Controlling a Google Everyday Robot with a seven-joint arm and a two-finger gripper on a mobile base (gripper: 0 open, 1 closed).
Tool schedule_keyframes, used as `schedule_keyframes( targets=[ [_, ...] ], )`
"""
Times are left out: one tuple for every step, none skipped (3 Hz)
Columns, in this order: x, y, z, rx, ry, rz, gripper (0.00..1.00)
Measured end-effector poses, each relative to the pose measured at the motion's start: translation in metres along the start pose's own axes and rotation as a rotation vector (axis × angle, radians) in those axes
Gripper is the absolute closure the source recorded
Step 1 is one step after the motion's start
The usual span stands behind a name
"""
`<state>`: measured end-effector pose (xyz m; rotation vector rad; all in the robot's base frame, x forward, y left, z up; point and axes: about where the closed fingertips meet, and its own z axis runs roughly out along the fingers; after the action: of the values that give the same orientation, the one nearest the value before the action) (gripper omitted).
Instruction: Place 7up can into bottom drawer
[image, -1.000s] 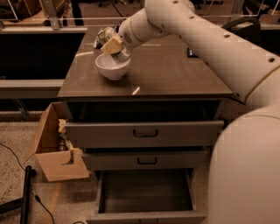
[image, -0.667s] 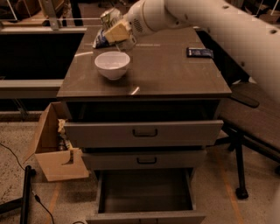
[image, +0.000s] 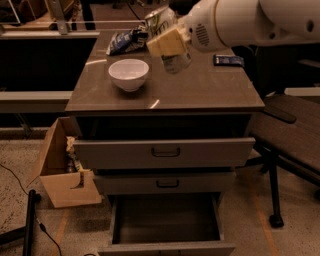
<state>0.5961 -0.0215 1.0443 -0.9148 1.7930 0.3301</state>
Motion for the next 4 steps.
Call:
schedule_keyframes(
  targets=[
    [0.065, 0.041, -0.039, -0.036, 0.085, 0.096, 1.00],
    [0.140, 0.079, -0.066, -0.079, 0.171, 0.190, 1.00],
    [0.211, 0.098, -0.049, -0.123, 0.250, 0.255, 1.00],
    [0.218, 0.100, -0.047, -0.127, 0.259, 0.261, 1.00]
  ],
)
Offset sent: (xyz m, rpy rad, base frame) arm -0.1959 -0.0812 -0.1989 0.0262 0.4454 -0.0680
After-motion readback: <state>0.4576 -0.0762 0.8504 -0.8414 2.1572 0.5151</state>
